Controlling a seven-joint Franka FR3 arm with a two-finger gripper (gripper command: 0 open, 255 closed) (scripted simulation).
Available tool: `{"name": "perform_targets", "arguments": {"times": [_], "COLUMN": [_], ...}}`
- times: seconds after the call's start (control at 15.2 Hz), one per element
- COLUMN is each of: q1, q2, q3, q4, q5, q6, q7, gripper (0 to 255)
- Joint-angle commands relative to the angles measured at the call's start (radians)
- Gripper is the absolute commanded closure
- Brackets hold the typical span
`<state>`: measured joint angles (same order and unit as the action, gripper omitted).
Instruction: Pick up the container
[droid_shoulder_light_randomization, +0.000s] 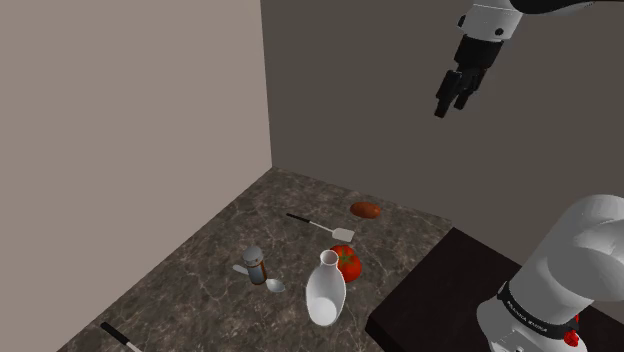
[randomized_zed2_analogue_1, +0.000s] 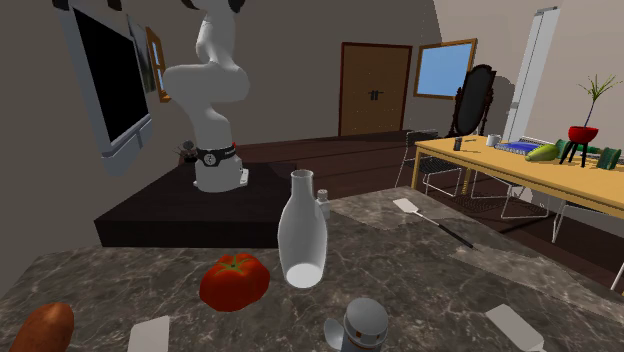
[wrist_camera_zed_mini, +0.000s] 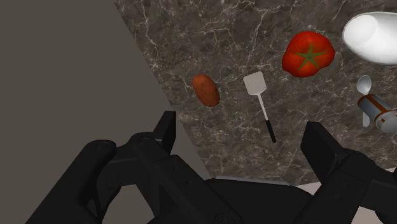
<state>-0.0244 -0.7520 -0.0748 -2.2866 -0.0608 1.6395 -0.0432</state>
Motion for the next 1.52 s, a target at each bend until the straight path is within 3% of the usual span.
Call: {"name": "perform_targets", "arguments": {"times": [0.0, 0.73, 1.45], "q1": [0.000, 0.068, 0.113], "q2": [0.000, 0.174, 0.483], "q3": [0.000, 0.176, 0.345], "q4": [0.000, -0.092, -0.036], "q5": [0.000, 0.071, 0.065], "q6": [0.000, 0.234, 0.450], "q7": [0.000, 0.194, 0.401], "gripper": [0, 0, 0]}}
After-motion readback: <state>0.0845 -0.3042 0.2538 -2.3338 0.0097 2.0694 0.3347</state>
